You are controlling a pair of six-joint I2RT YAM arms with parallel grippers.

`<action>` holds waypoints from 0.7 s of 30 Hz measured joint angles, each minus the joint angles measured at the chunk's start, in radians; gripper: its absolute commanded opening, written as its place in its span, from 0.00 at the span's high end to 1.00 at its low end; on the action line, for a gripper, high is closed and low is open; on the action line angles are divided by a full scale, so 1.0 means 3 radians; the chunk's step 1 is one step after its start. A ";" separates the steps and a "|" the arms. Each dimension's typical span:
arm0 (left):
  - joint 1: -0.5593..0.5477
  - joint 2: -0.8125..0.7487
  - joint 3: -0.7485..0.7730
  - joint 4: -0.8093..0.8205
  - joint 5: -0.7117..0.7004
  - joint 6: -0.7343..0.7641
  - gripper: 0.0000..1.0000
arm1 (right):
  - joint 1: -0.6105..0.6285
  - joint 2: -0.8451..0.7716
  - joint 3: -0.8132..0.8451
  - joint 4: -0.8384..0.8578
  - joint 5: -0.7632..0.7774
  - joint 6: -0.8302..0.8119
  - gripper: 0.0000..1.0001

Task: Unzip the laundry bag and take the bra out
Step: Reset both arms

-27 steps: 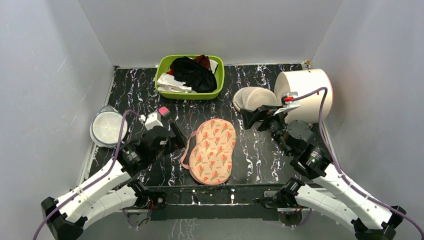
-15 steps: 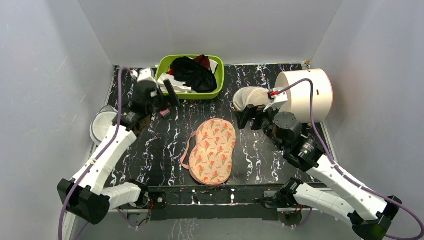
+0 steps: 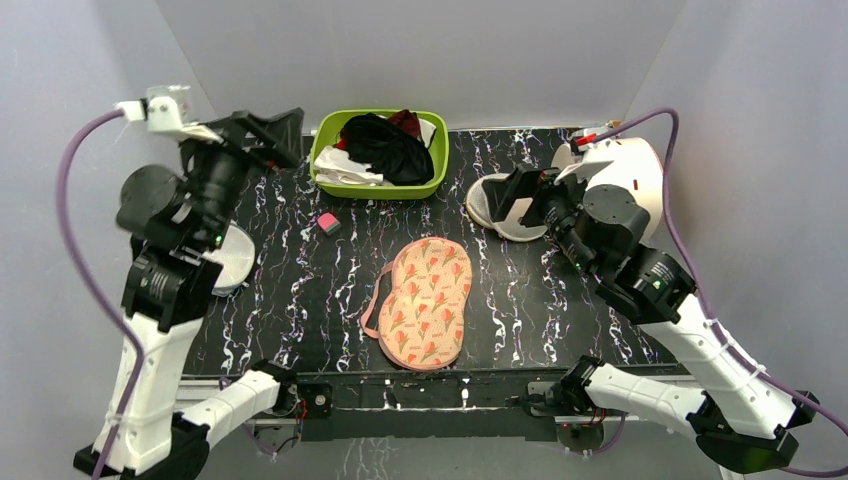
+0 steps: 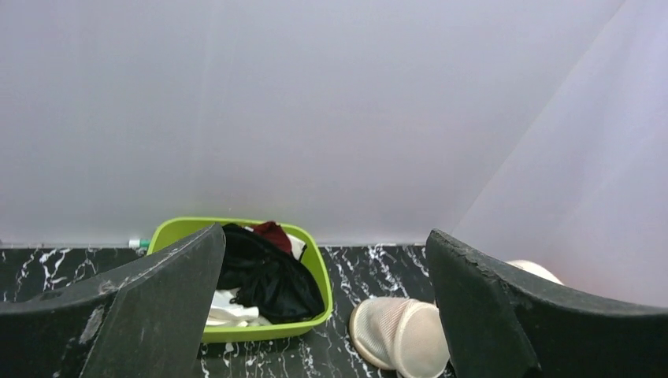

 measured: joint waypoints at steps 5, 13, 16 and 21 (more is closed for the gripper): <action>0.0000 -0.0275 -0.0075 0.0023 -0.0004 0.0000 0.02 | 0.0000 0.0018 0.0257 -0.0211 0.0047 -0.0076 0.02; 0.0000 -0.0158 -0.0198 -0.0084 -0.0013 -0.0090 0.02 | 0.0000 0.0090 0.0486 -0.0282 0.0165 -0.0192 0.02; 0.0000 -0.0058 -0.0197 -0.0160 -0.0006 -0.0102 0.02 | 0.0000 0.0099 0.0484 -0.0282 0.0189 -0.0229 0.02; 0.0000 -0.0020 -0.0223 -0.0200 -0.0019 -0.0114 0.02 | 0.0000 0.0130 0.0484 -0.0304 0.0244 -0.0235 0.02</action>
